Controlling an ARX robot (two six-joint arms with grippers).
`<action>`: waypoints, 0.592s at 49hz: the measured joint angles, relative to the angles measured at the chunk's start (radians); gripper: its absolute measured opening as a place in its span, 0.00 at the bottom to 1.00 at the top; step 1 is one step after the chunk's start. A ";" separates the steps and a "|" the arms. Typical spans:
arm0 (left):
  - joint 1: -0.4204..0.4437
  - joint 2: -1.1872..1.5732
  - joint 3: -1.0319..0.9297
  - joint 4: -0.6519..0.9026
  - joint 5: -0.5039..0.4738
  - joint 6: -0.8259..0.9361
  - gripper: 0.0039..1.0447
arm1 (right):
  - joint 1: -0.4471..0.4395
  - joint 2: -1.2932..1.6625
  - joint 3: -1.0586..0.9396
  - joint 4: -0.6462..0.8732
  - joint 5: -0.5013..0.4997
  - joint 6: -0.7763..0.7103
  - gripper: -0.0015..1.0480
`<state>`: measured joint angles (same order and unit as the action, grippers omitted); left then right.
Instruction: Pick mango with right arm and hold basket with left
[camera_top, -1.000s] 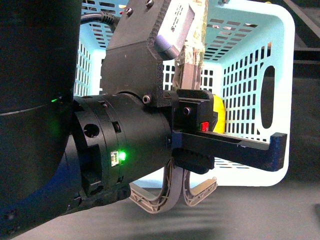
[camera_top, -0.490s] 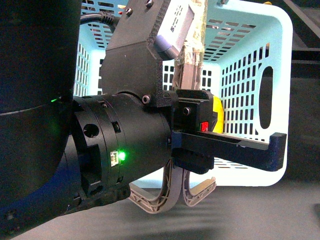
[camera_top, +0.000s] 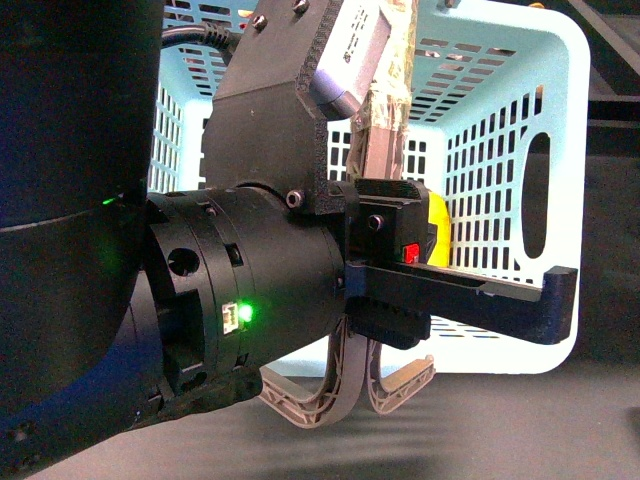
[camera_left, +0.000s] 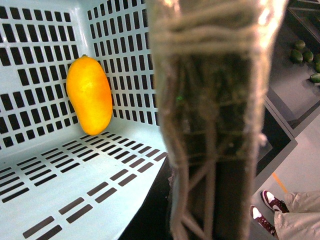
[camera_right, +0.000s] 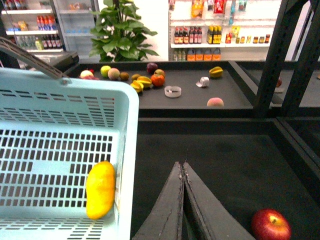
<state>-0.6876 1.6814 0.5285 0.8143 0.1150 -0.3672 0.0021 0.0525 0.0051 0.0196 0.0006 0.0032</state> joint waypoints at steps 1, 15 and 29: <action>0.000 0.000 0.000 0.000 -0.001 0.000 0.07 | 0.000 -0.016 0.000 -0.010 0.000 0.000 0.02; 0.000 0.000 0.000 0.000 -0.001 -0.001 0.07 | 0.000 -0.047 0.000 -0.018 -0.001 0.000 0.02; 0.000 0.000 0.000 0.000 -0.002 0.000 0.07 | 0.000 -0.047 0.000 -0.018 -0.001 0.000 0.02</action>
<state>-0.6876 1.6814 0.5285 0.8143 0.1135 -0.3668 0.0021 0.0055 0.0051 0.0017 -0.0006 0.0029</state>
